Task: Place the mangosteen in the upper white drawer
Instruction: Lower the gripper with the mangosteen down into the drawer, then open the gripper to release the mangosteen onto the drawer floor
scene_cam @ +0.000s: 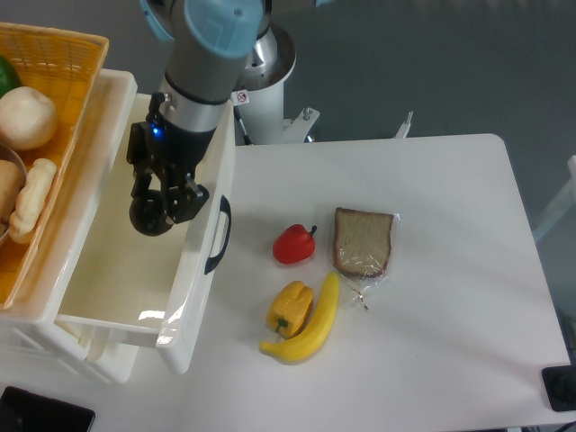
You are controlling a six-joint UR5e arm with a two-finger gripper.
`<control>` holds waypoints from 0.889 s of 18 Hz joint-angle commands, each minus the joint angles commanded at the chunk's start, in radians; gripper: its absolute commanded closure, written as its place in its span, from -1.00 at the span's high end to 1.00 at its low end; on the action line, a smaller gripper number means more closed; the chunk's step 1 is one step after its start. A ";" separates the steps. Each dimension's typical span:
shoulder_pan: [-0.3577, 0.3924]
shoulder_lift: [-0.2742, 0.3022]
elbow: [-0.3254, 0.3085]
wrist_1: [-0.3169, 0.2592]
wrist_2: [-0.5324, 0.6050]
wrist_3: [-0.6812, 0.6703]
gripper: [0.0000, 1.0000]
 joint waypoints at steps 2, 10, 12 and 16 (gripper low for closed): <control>-0.014 -0.008 0.000 0.002 0.002 0.000 0.38; -0.018 0.000 0.020 -0.005 0.002 -0.006 1.00; -0.029 0.012 0.025 -0.003 0.000 -0.040 1.00; -0.034 0.015 0.031 0.006 -0.006 -0.142 1.00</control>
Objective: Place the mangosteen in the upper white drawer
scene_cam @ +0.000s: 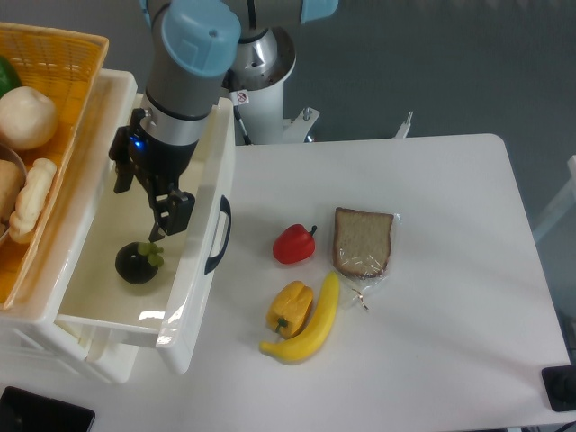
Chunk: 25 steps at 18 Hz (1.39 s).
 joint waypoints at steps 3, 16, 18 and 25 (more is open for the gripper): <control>0.047 0.000 0.028 0.002 0.002 -0.005 1.00; 0.342 -0.143 0.143 0.038 0.210 0.083 1.00; 0.405 -0.170 0.140 0.031 0.218 0.234 1.00; 0.491 -0.256 0.137 0.031 0.373 0.509 1.00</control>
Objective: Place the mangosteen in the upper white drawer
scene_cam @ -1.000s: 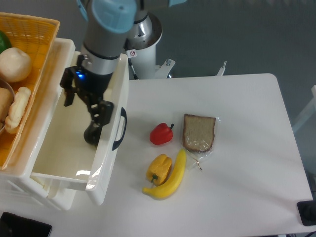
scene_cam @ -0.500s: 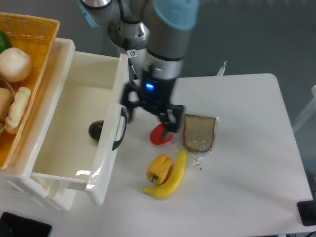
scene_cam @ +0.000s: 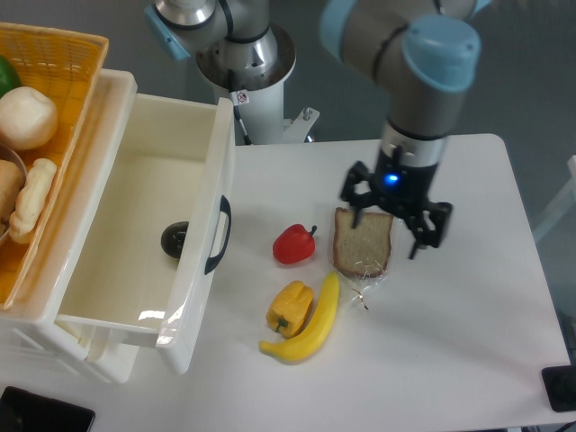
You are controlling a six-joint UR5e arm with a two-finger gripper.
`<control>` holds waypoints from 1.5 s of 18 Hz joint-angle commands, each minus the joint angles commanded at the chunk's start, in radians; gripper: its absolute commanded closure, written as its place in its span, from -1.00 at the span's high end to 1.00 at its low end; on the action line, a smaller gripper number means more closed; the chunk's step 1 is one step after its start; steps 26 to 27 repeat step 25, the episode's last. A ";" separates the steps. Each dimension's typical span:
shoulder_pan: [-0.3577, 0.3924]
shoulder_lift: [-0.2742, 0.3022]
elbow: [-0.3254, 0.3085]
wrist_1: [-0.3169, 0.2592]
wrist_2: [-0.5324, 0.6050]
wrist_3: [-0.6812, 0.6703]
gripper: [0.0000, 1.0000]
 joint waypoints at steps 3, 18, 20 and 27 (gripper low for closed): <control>0.031 -0.049 0.011 0.005 0.008 0.045 1.00; 0.095 -0.154 0.035 0.068 0.075 0.148 1.00; 0.104 -0.158 0.040 0.068 0.075 0.151 1.00; 0.120 -0.158 0.040 0.068 0.062 0.151 1.00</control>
